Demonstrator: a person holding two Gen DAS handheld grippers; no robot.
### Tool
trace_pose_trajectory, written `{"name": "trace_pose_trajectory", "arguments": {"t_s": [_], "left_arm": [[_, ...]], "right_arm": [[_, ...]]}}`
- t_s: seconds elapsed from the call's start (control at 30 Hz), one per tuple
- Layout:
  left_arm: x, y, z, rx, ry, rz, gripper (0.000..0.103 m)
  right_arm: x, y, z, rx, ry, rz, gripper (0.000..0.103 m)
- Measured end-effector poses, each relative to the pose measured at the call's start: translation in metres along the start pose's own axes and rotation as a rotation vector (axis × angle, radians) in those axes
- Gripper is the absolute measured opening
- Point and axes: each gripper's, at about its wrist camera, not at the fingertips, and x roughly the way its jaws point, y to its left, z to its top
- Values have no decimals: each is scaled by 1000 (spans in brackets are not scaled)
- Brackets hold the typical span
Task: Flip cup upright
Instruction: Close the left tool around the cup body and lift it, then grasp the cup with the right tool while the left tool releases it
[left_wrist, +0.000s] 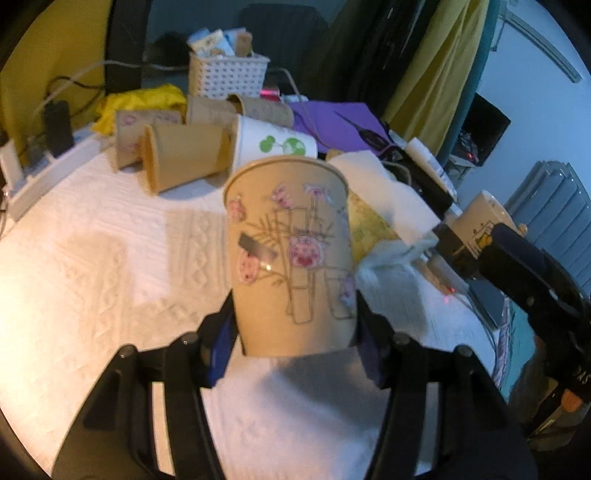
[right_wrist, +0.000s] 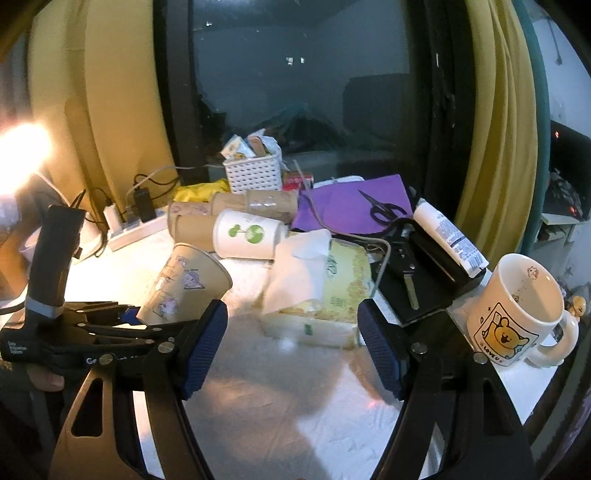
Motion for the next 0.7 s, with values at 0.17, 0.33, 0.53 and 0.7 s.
{"name": "trace_pose_trajectory", "arguments": {"t_s": [0.17,0.33,0.53,0.7], "left_arm": [[-35,3,-21,44,-65,33,58],[-68,12,-45,82,-122,67,58],[-104,26,-76,95,-167,101,58],[-131,35,-107,95,-204,109,58]], "right_arm": [[-15,25,-4,-16,-8,40,76],[-29,55,-10,-33,-8,93,76],[-46,91,-19,-53,8,171,76],[-59,123,-27,-58,32,263,76]]}}
